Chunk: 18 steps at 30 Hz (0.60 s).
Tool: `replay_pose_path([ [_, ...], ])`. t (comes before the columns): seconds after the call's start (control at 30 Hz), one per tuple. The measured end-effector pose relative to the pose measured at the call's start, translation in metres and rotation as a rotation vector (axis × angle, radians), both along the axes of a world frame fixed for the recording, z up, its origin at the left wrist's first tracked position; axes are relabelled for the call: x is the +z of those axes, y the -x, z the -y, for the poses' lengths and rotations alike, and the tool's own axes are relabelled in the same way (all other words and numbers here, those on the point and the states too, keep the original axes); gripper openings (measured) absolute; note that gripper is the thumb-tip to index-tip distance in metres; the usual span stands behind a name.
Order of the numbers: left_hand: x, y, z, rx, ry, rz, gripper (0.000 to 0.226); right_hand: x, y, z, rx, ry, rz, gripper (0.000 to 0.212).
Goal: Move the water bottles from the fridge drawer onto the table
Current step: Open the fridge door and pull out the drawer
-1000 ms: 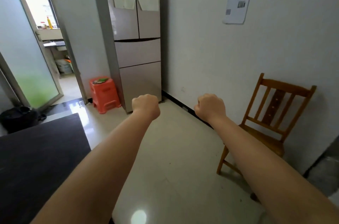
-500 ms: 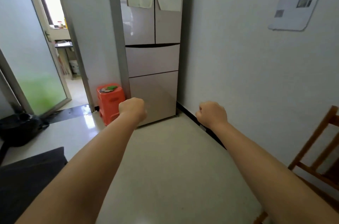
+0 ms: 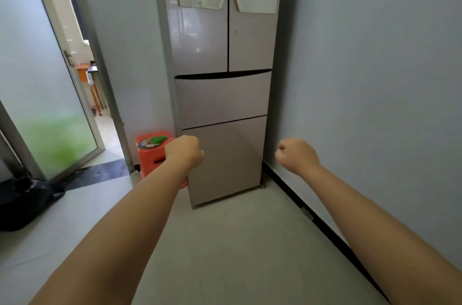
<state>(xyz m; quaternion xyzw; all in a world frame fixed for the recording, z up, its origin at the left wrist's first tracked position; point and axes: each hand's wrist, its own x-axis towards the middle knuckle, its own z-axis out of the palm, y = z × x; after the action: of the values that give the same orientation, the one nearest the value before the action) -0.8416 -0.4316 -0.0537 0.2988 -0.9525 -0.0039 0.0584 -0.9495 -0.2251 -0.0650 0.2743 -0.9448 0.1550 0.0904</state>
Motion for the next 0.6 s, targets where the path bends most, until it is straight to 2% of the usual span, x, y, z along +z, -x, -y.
replay_pose_path([
  [0.33, -0.01, 0.19, 0.143, 0.116, -0.043, 0.012, 0.031, -0.001, 0.217, 0.137, 0.093, 0.016, 0.048, 0.028],
  [0.6, -0.021, 0.315, 0.281, 0.218, -0.205, -0.043, 0.032, -0.014, 0.352, 0.28, 0.145, 0.044, 0.049, 0.029],
])
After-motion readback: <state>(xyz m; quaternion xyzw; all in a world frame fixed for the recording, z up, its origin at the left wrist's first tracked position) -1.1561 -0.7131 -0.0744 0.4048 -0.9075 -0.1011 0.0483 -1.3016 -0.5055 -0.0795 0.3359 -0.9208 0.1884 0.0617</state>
